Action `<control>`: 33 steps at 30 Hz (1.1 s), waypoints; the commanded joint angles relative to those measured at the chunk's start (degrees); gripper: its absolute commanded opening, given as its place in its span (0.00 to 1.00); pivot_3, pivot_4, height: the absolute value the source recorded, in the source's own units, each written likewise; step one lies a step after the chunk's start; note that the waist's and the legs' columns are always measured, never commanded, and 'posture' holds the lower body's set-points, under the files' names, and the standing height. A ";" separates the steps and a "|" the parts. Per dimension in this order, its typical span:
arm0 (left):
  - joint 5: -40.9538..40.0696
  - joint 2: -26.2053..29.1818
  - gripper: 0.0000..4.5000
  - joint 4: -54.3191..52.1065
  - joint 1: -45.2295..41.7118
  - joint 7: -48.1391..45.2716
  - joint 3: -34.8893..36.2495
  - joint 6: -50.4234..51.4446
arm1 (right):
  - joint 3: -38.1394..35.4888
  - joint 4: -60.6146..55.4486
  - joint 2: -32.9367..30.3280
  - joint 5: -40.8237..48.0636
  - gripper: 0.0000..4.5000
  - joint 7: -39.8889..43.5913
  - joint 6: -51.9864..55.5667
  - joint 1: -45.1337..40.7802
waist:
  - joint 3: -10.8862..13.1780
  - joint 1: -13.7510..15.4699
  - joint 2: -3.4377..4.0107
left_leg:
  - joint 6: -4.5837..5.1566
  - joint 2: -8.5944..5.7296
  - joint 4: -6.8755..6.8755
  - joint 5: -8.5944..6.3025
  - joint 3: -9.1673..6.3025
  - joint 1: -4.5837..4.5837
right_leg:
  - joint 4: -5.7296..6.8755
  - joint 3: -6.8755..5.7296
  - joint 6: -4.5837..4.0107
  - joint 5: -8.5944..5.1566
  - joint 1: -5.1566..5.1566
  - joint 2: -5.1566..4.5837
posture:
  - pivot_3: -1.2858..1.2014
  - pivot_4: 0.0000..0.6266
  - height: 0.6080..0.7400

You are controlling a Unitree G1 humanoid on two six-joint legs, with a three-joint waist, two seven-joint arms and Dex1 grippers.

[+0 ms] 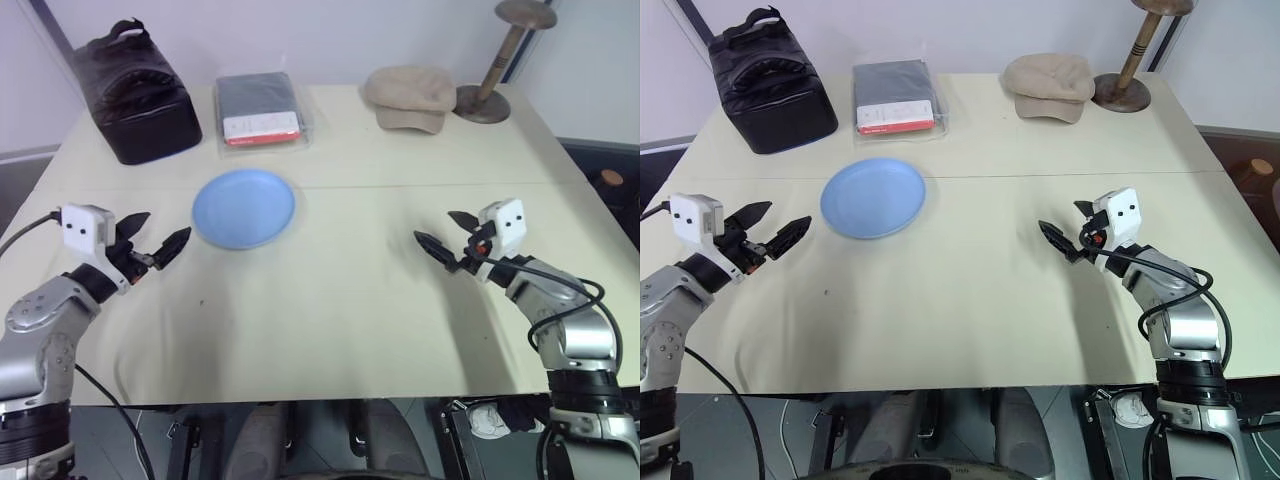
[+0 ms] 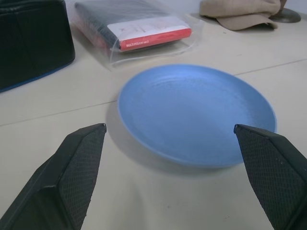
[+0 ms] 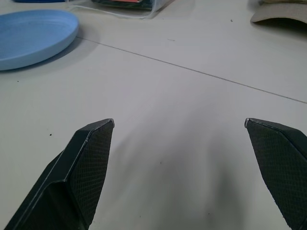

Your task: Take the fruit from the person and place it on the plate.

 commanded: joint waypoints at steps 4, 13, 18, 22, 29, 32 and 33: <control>0.01 0.14 0.99 -0.67 -0.69 -0.09 0.74 -1.20 | -1.54 -0.82 -0.32 0.05 1.00 -0.47 -1.38 -0.31 | 0.00 0.00 0.00 | 0.00 0.00 0.00 0.00 0.00 0.00 | 0.00 0.00 0.00 0.00 0.00 0.00 | 0.52 0.24 1.00; 0.09 0.27 0.99 -0.64 -0.70 -0.19 0.66 -1.19 | -1.54 -0.92 -0.31 0.04 1.00 -0.64 -1.42 -0.15 | 0.00 0.00 0.00 | 0.00 0.00 0.00 0.00 0.00 0.00 | 0.00 0.00 0.00 0.00 0.00 0.01 | 0.52 0.24 1.00; 0.20 0.31 0.99 -0.55 -0.78 -0.24 0.55 -1.29 | -1.44 -0.77 -0.24 -0.02 1.00 -0.63 -1.60 -0.26 | 0.00 0.00 0.00 | 0.00 0.00 0.00 0.00 0.00 0.00 | 0.00 0.00 0.00 0.00 0.00 0.01 | 0.52 0.24 1.00; 0.40 0.29 0.99 -0.31 -1.07 -0.23 0.39 -1.57 | -1.34 -0.95 -0.22 0.06 1.00 -0.56 -1.57 -0.28 | 0.00 0.00 0.00 | 0.00 0.00 0.00 0.00 0.01 0.00 | 0.01 0.00 0.00 0.00 0.00 0.01 | 0.52 0.24 1.00; 0.72 0.38 0.99 0.38 -1.66 -0.53 -0.03 -1.89 | -3.81 -15.94 -2.18 18.78 1.00 3.92 15.70 -2.30 | 0.01 -0.04 0.01 | 0.00 0.01 0.00 0.01 0.00 0.00 | 0.04 0.01 0.01 0.01 -0.02 0.01 | 0.52 0.24 1.00; 0.76 0.48 0.99 0.67 -1.99 -0.73 -0.10 -1.93 | -4.49 -19.57 -3.96 23.23 1.00 3.41 20.52 -3.70 | -0.01 -0.03 -0.02 | 0.00 0.01 0.00 0.00 0.00 0.00 | 0.04 0.01 0.01 0.01 -0.02 0.00 | 0.52 0.24 1.00; -0.15 0.17 0.99 0.88 -3.17 -0.69 0.07 -1.53 | -4.32 -20.22 -4.68 23.45 1.00 3.13 21.16 -4.51 | -0.02 0.01 -0.04 | 0.00 0.01 0.00 0.00 0.00 0.00 | 0.02 0.01 0.01 0.01 0.00 0.00 | 0.52 0.24 1.00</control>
